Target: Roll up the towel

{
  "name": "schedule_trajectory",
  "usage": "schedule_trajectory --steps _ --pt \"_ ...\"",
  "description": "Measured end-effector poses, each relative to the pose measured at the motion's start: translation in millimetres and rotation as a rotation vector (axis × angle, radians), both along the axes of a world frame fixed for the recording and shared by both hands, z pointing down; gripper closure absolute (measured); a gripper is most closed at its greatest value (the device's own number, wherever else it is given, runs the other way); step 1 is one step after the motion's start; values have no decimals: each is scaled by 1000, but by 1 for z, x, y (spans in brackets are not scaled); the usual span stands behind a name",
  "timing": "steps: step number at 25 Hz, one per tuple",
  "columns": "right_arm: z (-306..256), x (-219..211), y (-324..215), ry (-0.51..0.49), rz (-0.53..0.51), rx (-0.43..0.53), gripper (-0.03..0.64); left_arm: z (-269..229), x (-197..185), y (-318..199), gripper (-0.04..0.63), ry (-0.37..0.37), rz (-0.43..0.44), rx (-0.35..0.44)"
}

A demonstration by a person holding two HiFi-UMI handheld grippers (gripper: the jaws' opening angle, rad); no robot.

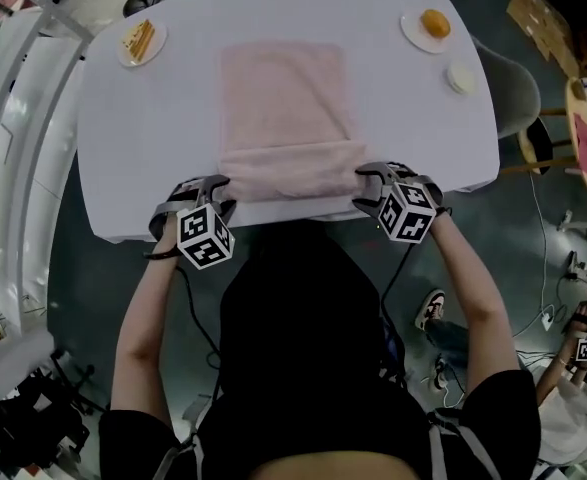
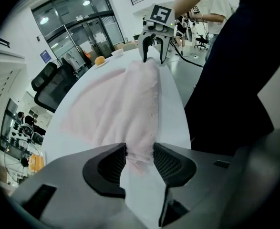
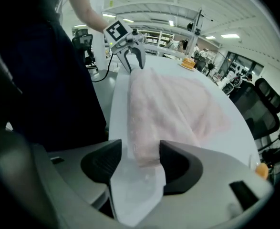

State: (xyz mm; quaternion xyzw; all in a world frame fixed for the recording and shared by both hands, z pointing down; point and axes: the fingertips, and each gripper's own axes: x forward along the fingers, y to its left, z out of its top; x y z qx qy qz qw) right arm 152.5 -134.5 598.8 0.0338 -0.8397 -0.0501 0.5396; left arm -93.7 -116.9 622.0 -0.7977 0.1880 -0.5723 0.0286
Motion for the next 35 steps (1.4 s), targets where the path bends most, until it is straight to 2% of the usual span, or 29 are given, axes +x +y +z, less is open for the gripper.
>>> schedule_trajectory --steps 1,4,8,11,15,21,28,35 --pt "1 0 -2 5 -9 3 356 1 0 -1 410 -3 9 -11" --pt "3 -1 -11 12 -26 25 436 1 2 -1 411 12 18 -50" --pt "9 -3 -19 30 -56 25 437 3 3 -4 411 22 17 -101" --pt "9 -3 -21 23 -48 11 474 1 2 -10 445 40 6 -123" --pt "8 -5 -21 18 -48 14 518 -2 0 -15 504 60 -16 -122" --pt "1 -3 -17 7 -35 20 558 -6 1 -13 539 65 -14 -114" --pt "-11 -3 11 1 -30 -24 571 -16 -1 20 545 76 14 -139" --pt "-16 -3 76 6 -59 -144 571 -17 -2 83 545 92 72 -229"
